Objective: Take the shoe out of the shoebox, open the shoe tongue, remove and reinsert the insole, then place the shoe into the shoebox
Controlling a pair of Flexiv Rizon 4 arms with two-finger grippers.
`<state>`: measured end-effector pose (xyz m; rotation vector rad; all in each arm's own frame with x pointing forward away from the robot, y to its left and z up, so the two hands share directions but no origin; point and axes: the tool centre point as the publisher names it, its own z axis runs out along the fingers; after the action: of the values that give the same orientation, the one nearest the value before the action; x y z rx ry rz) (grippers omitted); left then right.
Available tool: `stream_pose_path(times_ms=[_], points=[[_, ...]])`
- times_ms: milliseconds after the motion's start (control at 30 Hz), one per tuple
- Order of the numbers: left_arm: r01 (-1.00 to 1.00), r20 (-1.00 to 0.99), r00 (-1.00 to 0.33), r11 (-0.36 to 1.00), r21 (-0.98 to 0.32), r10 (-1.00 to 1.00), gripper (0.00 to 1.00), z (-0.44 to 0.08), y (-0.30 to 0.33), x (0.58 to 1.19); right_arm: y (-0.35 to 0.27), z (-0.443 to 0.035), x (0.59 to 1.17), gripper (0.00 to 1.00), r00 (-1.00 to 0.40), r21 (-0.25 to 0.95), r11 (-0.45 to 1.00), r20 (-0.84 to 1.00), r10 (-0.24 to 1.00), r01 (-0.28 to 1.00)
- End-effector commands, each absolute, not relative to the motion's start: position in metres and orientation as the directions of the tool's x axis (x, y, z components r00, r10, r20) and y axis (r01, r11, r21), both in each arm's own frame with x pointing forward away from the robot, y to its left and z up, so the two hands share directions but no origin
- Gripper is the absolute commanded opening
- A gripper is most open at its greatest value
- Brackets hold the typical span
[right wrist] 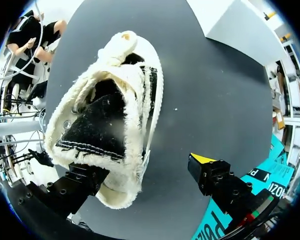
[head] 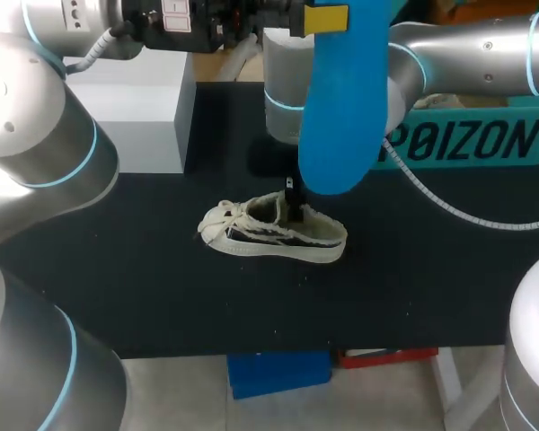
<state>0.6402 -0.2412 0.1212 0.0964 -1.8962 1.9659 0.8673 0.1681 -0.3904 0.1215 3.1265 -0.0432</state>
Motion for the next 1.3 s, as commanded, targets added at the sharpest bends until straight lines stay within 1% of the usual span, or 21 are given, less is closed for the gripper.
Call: stream_pose_path(times_ms=[33,67,100,167,267,300,333,1100,1167,1200,1267,1300], points=[[-0.333,0.325,-0.916,0.004,-0.943,0.237,0.0,0.121,-0.243,0.64,0.171,-0.4,0.868,0.95,-0.996,-0.095,0.991,0.005,0.094,0.093],[-0.333,0.325,-0.916,0.004,-0.943,0.237,0.0,0.121,-0.243,0.64,0.17,-0.402,0.867,0.82,-0.995,-0.082,0.992,0.01,0.101,0.1],[-0.333,0.325,-0.916,0.004,-0.943,0.237,0.0,0.121,-0.243,0.64,0.169,-0.404,0.867,0.5,-0.994,-0.075,0.991,0.012,0.108,0.107],[-0.333,0.325,-0.916,0.004,-0.943,0.237,0.0,0.121,-0.243,0.64,0.169,-0.406,0.866,0.35,-0.993,-0.059,0.991,0.021,0.118,0.116],[-0.333,0.325,-0.916,0.004,-0.943,0.237,0.0,0.121,-0.243,0.64,0.17,-0.412,0.863,0.29,-0.991,-0.04,0.992,0.042,0.123,0.122],[-0.333,0.325,-0.916,0.004,-0.943,0.237,0.0,0.121,-0.243,0.64,0.17,-0.413,0.862,0.11,-0.991,-0.023,0.992,0.05,0.128,0.127],[-0.333,0.325,-0.916,0.004,-0.943,0.237,0.0,0.121,-0.243,0.64,0.17,-0.413,0.862,0.0,-0.991,-0.023,0.992,0.05,0.128,0.127],[-0.333,0.325,-0.916,0.004,-0.943,0.237,0.0,0.121,-0.243,0.64,0.17,-0.413,0.862,0.0,-0.991,-0.023,0.992,0.05,0.128,0.127],[-0.333,0.325,-0.916,0.004,-0.943,0.237,0.0,0.121,-0.243,0.64,0.169,-0.4,0.863,0.0,-0.98,-0.031,0.981,0.054,0.19,0.189],[-0.333,0.325,-0.916,0.004,-0.943,0.237,0.0,0.121,-0.243,0.64,0.17,-0.392,0.862,0.0,-0.98,-0.044,0.98,0.039,0.194,0.193],[-0.333,0.325,-0.916,0.004,-0.943,0.237,0.0,0.121,-0.243,0.64,0.171,-0.365,0.86,0.0,-0.962,-0.067,0.96,0.027,0.273,0.271],[-0.333,0.325,-0.916,0.004,-0.943,0.237,0.0,0.121,-0.243,0.64,0.17,-0.351,0.861,0.0,-0.94,-0.07,0.939,0.022,0.34,0.338]])
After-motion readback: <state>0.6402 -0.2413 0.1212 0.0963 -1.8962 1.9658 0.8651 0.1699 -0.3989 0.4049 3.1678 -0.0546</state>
